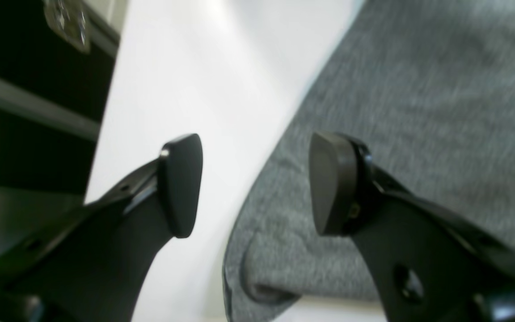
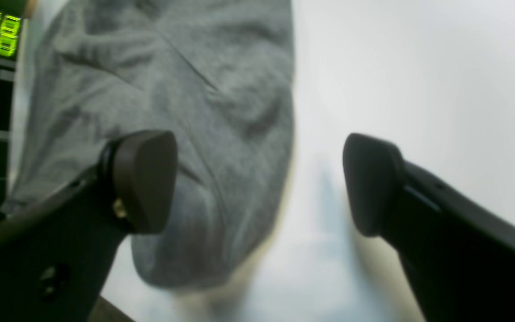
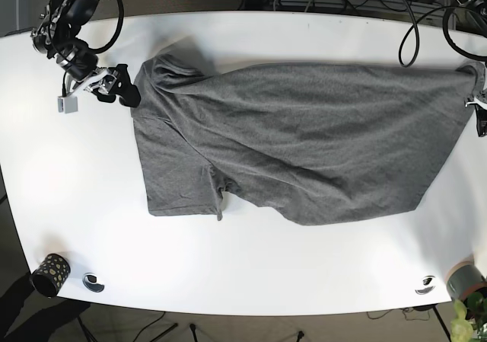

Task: Fold the T-shirt properly
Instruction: 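Release the shirt with the right gripper and regrasp its corner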

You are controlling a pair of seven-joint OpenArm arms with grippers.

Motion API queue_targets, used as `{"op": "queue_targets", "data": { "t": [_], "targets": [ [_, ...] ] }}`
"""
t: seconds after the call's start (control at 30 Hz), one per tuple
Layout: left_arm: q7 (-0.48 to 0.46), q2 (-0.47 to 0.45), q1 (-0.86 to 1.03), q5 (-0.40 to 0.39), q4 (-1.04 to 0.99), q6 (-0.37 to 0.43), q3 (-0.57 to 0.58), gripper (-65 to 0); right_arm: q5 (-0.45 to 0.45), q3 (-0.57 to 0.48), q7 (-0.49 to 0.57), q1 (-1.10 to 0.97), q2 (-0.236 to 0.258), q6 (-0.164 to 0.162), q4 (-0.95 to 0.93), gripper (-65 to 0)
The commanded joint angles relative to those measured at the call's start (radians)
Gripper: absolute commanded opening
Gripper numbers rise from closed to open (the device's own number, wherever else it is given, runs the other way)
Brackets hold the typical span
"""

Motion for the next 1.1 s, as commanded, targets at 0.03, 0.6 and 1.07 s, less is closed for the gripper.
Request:
{"op": "queue_targets", "data": {
  "t": [0.03,0.6,1.07],
  "targets": [
    [-0.018,-0.021,-0.047,-0.009,0.013,-0.003,-0.006,-29.4,0.017,0.002,0.01,0.032,0.011,0.008,-0.079,-11.1],
    [-0.018,-0.027,-0.263,0.019,-0.089,0.014,0.152,-29.3,0.018,-0.047,0.01,0.09,-0.029,0.008,-0.164,-34.4],
    [-0.02,-0.021,-0.455,0.128,-0.284,0.087,0.304,-29.2,0.018,-0.083,0.047,0.109,-0.024,0.008,-0.156,-62.9]
  ]
}}
